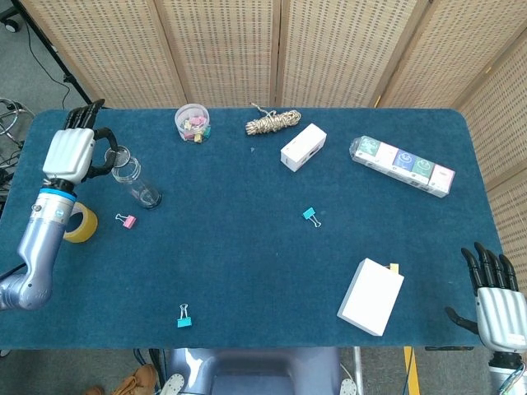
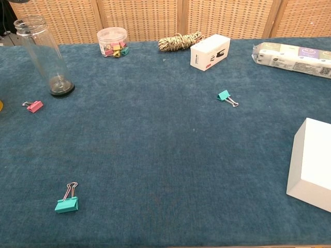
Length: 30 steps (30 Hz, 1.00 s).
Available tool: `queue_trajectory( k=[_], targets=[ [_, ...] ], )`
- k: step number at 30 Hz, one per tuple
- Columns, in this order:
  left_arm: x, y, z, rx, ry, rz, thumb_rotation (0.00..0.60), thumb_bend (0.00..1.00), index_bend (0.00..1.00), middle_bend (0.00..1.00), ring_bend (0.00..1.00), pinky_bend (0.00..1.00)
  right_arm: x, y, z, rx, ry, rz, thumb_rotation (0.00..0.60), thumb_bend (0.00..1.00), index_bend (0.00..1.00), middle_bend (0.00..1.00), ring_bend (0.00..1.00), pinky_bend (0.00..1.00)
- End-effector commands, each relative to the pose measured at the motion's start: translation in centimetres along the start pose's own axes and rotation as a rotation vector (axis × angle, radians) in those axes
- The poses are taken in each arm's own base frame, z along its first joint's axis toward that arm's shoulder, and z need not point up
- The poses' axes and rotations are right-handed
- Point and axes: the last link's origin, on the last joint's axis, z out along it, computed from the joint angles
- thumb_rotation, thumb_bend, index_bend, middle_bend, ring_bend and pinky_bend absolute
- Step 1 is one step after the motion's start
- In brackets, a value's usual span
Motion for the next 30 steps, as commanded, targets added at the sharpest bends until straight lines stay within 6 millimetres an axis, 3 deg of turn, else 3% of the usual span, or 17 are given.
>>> queue_trajectory(
  k=[1, 30],
  targets=[
    [-0.7, -0.6, 0.0, 0.009, -0.015, -0.018, 0.6, 0.49, 0.67, 0.0, 0.0, 0.0, 0.0, 0.0, 0.0, -0.001, 0.0, 0.0, 0.6, 0.0, 0.0, 0.0, 0.0, 0.0],
    [-3.0, -1.8, 0.8, 0.02, -0.061, -0.043, 0.6, 0.49, 0.67, 0.0, 0.0, 0.0, -0.5, 0.0, 0.3, -0.003, -0.026, -0.007, 0.6, 0.0, 0.0, 0.0, 0.0, 0.0]
  ],
)
